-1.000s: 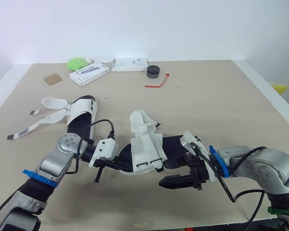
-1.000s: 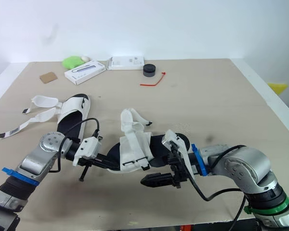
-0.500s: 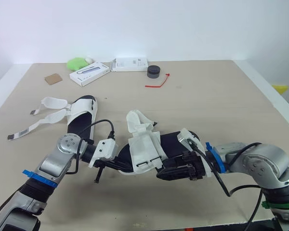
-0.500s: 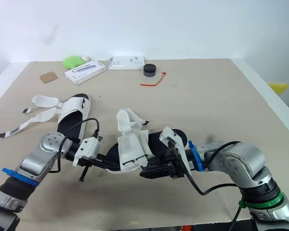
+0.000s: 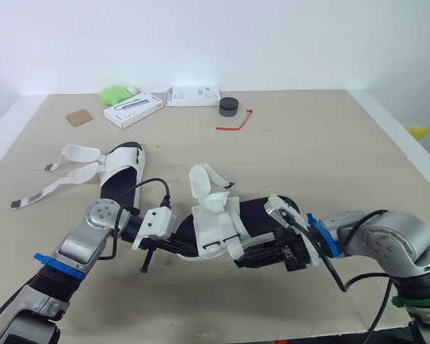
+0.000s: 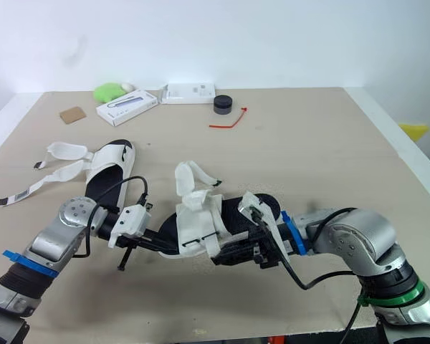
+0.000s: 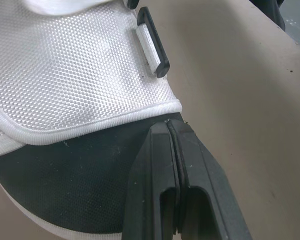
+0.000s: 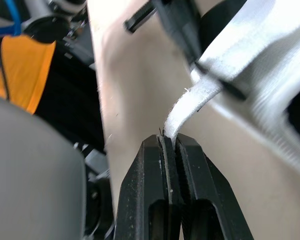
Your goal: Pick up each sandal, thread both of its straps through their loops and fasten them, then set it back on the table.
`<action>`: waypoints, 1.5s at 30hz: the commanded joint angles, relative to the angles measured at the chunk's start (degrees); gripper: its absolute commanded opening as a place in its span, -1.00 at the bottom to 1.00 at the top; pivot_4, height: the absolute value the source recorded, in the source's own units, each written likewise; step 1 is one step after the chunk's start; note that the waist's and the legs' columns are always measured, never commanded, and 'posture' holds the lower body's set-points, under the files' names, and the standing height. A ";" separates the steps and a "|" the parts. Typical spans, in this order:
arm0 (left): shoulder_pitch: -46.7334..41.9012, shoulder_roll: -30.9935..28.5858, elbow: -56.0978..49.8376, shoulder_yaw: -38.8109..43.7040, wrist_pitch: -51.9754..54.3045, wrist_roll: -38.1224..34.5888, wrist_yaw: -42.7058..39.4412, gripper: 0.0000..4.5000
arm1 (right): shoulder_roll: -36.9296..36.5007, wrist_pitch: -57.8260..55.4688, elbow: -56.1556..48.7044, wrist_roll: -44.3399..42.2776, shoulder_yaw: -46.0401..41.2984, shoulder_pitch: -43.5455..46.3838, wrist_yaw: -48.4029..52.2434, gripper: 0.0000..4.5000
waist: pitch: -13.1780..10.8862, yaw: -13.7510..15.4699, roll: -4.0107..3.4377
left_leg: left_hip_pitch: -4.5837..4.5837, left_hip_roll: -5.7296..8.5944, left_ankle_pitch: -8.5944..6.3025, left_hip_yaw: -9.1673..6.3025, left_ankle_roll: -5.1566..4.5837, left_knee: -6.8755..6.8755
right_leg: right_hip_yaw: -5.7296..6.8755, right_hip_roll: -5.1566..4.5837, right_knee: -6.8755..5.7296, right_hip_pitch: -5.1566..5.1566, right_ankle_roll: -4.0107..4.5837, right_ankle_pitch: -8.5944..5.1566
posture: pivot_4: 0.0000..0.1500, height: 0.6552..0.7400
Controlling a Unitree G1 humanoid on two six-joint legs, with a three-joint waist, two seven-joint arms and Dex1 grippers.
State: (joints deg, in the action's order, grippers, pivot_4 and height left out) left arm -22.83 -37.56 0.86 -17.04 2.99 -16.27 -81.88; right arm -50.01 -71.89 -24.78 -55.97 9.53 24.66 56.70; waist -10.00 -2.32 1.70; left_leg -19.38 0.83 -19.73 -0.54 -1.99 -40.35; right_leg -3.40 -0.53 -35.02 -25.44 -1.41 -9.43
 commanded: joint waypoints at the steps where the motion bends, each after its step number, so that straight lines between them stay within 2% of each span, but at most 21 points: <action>1: 0.97 -0.04 0.88 -0.39 0.43 1.31 0.58 -1.00 | -2.43 0.89 -3.04 -0.39 1.08 -0.52 4.13 -0.98 | 0.00 0.01 0.00 | 0.00 0.00 0.00 -0.01 0.00 0.00 | 0.01 0.00 0.00 0.00 0.00 0.00 | 1.00 1.00; 14: 0.28 0.61 1.53 -0.34 0.32 1.54 1.02 -1.00 | -11.44 4.67 -8.51 0.84 4.02 -2.61 15.47 -0.98 | 0.00 0.47 0.00 | 0.00 0.09 0.01 -0.01 0.01 -0.03 | 0.02 0.00 0.00 0.01 -0.07 -0.03 | 1.00 1.00; 24: 0.32 0.58 1.90 -0.64 -0.08 1.85 0.94 -1.00 | -11.39 6.28 -7.34 -3.60 -2.19 -8.07 15.90 -0.98 | 0.00 0.77 0.00 | 0.01 0.07 0.02 -0.04 0.04 -0.03 | 0.04 0.06 -0.01 0.03 -0.07 -0.02 | 1.00 1.00; 29: 0.07 0.73 2.04 -0.72 -0.03 1.85 1.02 -1.00 | -12.04 6.58 -5.19 -2.85 -1.96 -11.17 17.04 -0.98 | 0.00 0.89 0.00 | 0.01 0.06 0.02 -0.03 0.04 -0.03 | 0.03 0.02 -0.01 0.03 -0.07 -0.02 | 1.00 1.00; 32: 0.10 0.63 1.98 -0.78 -0.02 1.87 0.92 -1.00 | -12.73 8.14 -4.93 -1.74 -1.25 -11.71 19.69 -0.54 | 0.00 0.91 -0.01 | 0.03 0.07 0.02 -0.01 0.04 -0.03 | 0.01 0.06 -0.02 0.03 -0.06 -0.02 | 1.00 1.00; 33: 0.11 0.61 1.96 -0.78 -0.02 1.88 0.90 -1.00 | -12.84 8.74 -4.94 -1.23 -1.12 -11.81 20.20 -0.30 | 0.00 0.92 -0.01 | 0.03 0.06 0.02 -0.02 0.04 -0.03 | 0.02 0.10 -0.03 0.03 -0.06 -0.02 | 1.00 1.00; 34: 0.15 0.57 1.91 -0.78 -0.01 1.87 0.88 -1.00 | -12.74 9.82 -4.79 -0.21 -1.13 -11.98 20.28 -0.14 | 0.00 0.92 -0.01 | 0.03 0.06 0.02 -0.03 0.04 -0.03 | 0.03 0.11 -0.03 0.03 -0.06 -0.02 | 1.00 1.00; 38: 0.59 0.40 1.51 -0.96 0.00 1.89 0.73 -1.00 | -11.03 27.76 -0.95 13.92 -0.03 -14.74 21.33 0.70 | 0.01 0.93 0.00 | 0.04 0.06 0.02 0.01 0.04 -0.04 | 0.02 0.13 -0.03 0.06 -0.09 -0.03 | 1.00 1.00; 45: 0.42 0.40 1.66 -1.00 -0.13 1.94 0.68 -1.00 | -4.66 48.90 3.92 21.33 -4.39 -15.90 23.75 0.70 | 0.00 0.94 -0.01 | 0.08 0.07 0.04 0.04 0.07 -0.04 | -0.03 0.15 -0.04 0.07 -0.09 -0.02 | 1.00 1.00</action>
State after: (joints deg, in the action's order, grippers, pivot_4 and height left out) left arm -23.07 -36.58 1.70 -17.32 2.59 -16.21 -81.33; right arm -55.62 -28.90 -20.76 -35.81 7.97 8.98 79.24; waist -10.00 -1.38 1.68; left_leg -19.30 0.89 -19.69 -0.50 -1.92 -40.39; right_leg -3.43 -0.36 -35.06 -25.37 -1.50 -9.45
